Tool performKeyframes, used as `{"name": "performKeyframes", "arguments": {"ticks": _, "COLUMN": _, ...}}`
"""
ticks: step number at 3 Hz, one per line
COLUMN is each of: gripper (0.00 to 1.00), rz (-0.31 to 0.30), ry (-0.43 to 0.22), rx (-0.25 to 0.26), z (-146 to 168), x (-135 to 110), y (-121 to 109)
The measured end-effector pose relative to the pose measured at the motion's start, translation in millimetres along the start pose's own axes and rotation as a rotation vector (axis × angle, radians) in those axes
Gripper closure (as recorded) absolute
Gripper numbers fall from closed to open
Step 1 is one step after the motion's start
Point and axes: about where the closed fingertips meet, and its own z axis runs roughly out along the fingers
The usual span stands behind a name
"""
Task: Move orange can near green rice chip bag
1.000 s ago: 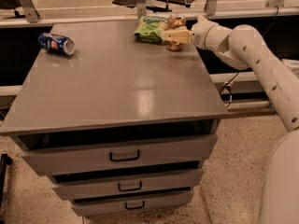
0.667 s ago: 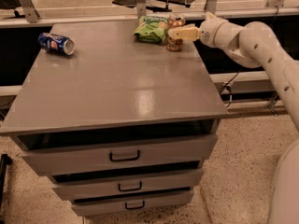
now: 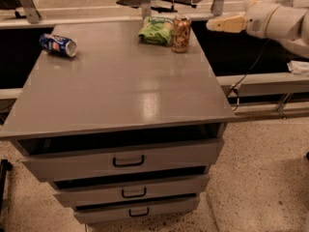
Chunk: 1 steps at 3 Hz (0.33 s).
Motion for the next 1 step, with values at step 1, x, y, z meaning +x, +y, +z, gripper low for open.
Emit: {"name": "performKeyframes", "arguments": {"ticks": 1, "gripper": 0.00, "rz": -0.004, "ry": 0.031, "rx": -0.090, "z": -3.4, "x": 3.7, "y": 21.4}}
